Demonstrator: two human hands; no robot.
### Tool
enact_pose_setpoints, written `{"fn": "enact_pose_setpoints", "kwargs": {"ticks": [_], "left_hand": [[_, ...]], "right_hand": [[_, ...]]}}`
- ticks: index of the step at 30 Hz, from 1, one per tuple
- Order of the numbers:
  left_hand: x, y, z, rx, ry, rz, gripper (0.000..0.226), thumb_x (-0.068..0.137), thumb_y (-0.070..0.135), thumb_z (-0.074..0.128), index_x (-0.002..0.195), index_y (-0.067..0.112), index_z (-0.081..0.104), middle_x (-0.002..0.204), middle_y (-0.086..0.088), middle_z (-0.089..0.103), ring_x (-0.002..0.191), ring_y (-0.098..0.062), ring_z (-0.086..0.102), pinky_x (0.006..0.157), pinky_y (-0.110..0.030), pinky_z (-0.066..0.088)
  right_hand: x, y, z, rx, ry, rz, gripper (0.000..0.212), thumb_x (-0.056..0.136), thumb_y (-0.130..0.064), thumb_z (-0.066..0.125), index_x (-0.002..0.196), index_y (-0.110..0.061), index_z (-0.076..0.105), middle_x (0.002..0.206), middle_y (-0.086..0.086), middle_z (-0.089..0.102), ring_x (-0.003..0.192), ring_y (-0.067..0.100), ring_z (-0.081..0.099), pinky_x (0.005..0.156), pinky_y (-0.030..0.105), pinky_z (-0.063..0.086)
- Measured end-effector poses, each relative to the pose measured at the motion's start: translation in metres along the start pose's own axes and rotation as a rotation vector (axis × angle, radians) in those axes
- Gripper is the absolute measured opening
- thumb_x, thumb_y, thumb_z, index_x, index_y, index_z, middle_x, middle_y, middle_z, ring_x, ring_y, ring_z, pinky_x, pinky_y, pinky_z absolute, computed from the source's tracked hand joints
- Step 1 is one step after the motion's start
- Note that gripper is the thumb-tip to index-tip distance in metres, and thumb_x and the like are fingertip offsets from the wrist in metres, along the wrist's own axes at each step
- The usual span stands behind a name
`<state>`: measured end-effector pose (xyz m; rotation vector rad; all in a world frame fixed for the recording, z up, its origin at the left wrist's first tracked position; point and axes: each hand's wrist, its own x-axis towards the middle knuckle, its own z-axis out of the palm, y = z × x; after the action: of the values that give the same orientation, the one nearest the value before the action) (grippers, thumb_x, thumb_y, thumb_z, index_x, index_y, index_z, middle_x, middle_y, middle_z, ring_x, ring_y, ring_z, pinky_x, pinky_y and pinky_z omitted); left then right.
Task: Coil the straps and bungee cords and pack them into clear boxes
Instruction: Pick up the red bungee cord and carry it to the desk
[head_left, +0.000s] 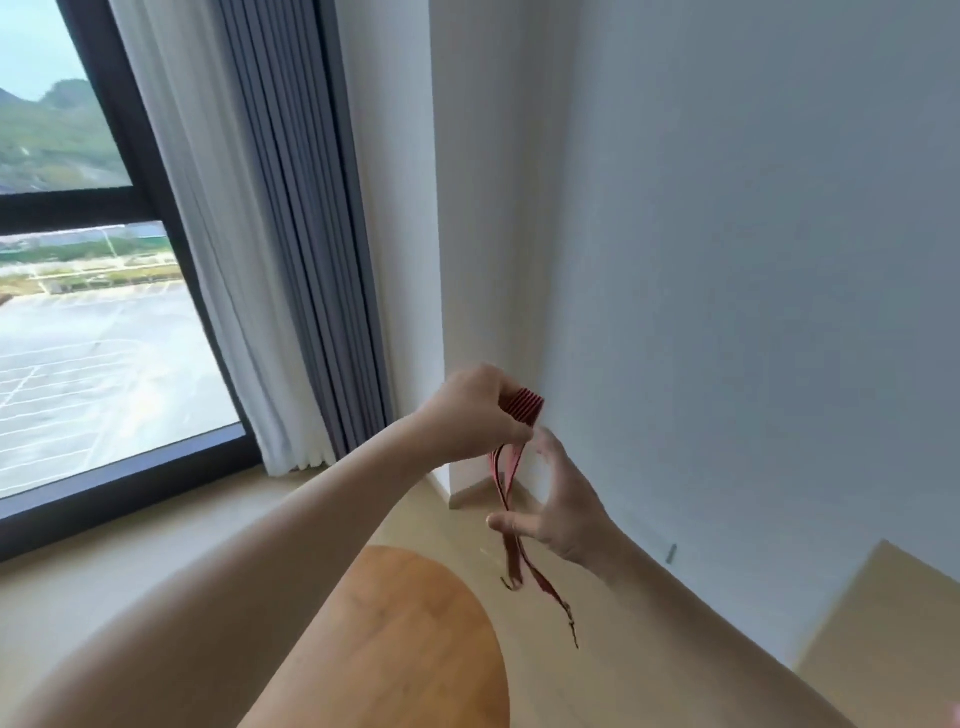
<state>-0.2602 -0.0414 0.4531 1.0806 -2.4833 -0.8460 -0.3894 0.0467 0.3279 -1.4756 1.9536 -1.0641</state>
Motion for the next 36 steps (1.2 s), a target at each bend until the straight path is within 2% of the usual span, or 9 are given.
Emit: {"fn": "enact_pose_setpoints", "kwargs": {"ticks": [6,9,12,17,20,25,31,34,36], "left_hand": [[-0.012,0.035,0.025,-0.153,-0.038,0.181,0.065,0.083,0.023,0.081,0.141,0.026,0.052,0.094,0.003,0.07,0.081,-0.011,0.062,0.064,-0.021,0.046],[-0.019,0.043,0.045,-0.326,-0.073,0.22,0.048,0.086,0.035,0.079,0.129,0.027,0.06,0.086,0.002,0.074,0.076,-0.018,0.07,0.069,-0.034,0.06],[-0.022,0.039,0.074,-0.359,-0.138,0.245,0.057,0.087,0.061,0.07,0.132,0.027,0.059,0.099,0.004,0.07,0.088,-0.017,0.07,0.084,-0.039,0.062],[-0.059,0.031,0.145,-0.489,-0.881,0.306,0.107,0.065,0.058,0.082,0.155,0.022,0.036,0.144,0.003,0.055,0.135,-0.011,0.052,0.115,-0.036,0.043],[-0.106,0.044,0.2,-0.451,-1.163,0.365,0.065,0.083,0.03,0.083,0.14,0.016,0.055,0.135,0.0,0.065,0.127,-0.01,0.059,0.11,-0.028,0.045],[-0.156,0.081,0.252,-0.602,-1.101,0.238,0.013,0.098,0.016,0.068,0.09,0.01,0.06,0.072,-0.003,0.062,0.059,-0.011,0.062,0.06,-0.018,0.052],[-0.158,0.165,0.286,-0.218,-0.892,0.57,0.037,0.083,0.033,0.084,0.105,0.018,0.058,0.082,0.007,0.056,0.072,-0.011,0.055,0.064,-0.021,0.043],[-0.174,0.218,0.311,-0.045,-0.759,0.795,0.015,0.096,0.031,0.069,0.098,0.021,0.057,0.08,0.014,0.054,0.079,-0.017,0.053,0.062,-0.018,0.036],[-0.19,0.259,0.327,0.02,-0.758,0.886,0.014,0.1,0.033,0.062,0.089,0.026,0.058,0.077,0.015,0.053,0.08,-0.018,0.051,0.062,-0.019,0.034]], "right_hand": [[-0.053,0.015,0.001,0.079,0.114,0.209,0.027,0.076,-0.043,0.082,0.087,-0.03,0.062,0.067,-0.008,0.056,0.064,0.009,0.058,0.068,0.03,0.053],[-0.087,0.021,-0.008,0.169,0.268,0.293,0.033,0.089,-0.037,0.07,0.081,-0.005,0.063,0.056,0.003,0.053,0.049,0.018,0.055,0.059,0.046,0.054],[-0.126,0.011,-0.029,0.38,0.461,0.363,0.037,0.092,-0.034,0.068,0.08,0.001,0.062,0.053,0.005,0.047,0.042,0.019,0.044,0.049,0.038,0.044],[-0.182,-0.01,-0.07,0.841,0.714,0.401,0.037,0.093,-0.04,0.068,0.082,-0.005,0.06,0.055,0.004,0.032,0.046,0.019,0.031,0.047,0.029,0.032],[-0.209,-0.015,-0.092,0.928,0.835,0.378,0.036,0.092,-0.04,0.068,0.082,-0.007,0.058,0.055,0.002,0.033,0.046,0.018,0.032,0.049,0.03,0.031],[-0.28,0.005,-0.141,0.924,1.124,0.453,0.032,0.093,-0.038,0.068,0.092,-0.008,0.058,0.054,-0.001,0.042,0.044,0.016,0.042,0.049,0.029,0.041],[-0.395,0.058,-0.182,0.751,1.223,0.75,0.059,0.08,-0.052,0.077,0.116,-0.008,0.065,0.099,0.01,0.075,0.094,0.028,0.072,0.09,0.046,0.057],[-0.444,0.078,-0.189,0.254,1.409,0.86,0.083,0.075,-0.044,0.081,0.142,-0.018,0.04,0.135,0.003,0.053,0.116,0.021,0.056,0.1,0.041,0.049],[-0.475,0.08,-0.197,0.106,1.228,0.714,0.084,0.078,-0.029,0.082,0.146,-0.029,0.033,0.136,-0.012,0.046,0.113,0.011,0.053,0.099,0.029,0.046]]}}
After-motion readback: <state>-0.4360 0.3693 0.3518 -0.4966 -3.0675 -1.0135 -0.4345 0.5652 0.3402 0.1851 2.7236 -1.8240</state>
